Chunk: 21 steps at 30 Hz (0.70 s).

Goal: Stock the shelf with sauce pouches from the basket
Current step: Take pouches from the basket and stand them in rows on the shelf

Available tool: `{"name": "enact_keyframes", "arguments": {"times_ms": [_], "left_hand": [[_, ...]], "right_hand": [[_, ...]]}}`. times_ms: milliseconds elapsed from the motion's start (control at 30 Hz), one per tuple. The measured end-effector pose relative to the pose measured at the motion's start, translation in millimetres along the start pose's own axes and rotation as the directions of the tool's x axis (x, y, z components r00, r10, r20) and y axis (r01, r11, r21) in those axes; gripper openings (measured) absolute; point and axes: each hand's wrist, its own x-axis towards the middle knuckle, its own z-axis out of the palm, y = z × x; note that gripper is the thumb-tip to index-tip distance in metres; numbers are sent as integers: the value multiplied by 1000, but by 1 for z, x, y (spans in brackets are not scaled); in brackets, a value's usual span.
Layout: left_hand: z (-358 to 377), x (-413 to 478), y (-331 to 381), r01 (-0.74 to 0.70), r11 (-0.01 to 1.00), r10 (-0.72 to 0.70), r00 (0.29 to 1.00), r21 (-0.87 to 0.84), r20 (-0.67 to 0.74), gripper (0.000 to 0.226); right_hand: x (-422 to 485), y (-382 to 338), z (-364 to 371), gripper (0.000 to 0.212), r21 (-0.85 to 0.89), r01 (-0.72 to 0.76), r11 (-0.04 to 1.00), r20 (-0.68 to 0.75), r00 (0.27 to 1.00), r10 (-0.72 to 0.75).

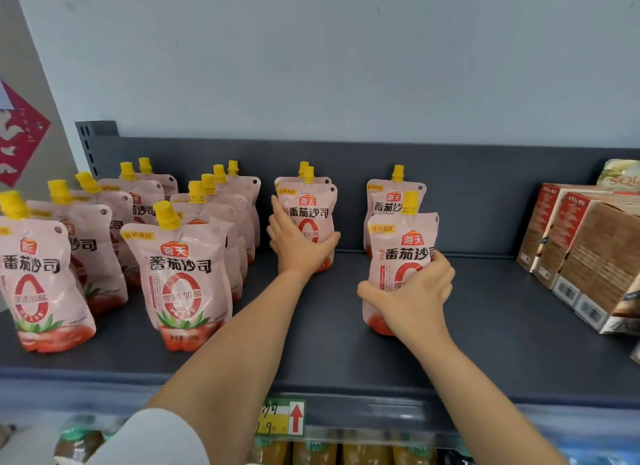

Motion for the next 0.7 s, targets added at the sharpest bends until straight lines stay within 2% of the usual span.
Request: {"name": "enact_keyframes", "arguments": {"times_ms": [133,233,300,433,700], "left_hand": [[-3,-1,1,-3,1000,3,1000,21,16,135],[-6,-1,0,87,995,-89,995,49,44,139],[-5,-3,-2,127,992,-125,989,-14,80,135],[-5,-5,-2,85,995,-81,994,-57,70,122],[0,-6,0,59,996,-53,995,-61,85,117]], "right_hand": [[-6,0,-5,119,-79,16,997,52,999,-12],[-9,1,-8,121,-57,7,998,82,997,-2],[-10,2,-9,121,-43,13,999,86,996,-9],[-11,1,-8,119,-36,21,999,70,997,-19],[-11,3,-6,118,-49,34,998,65,997,-31]]}}
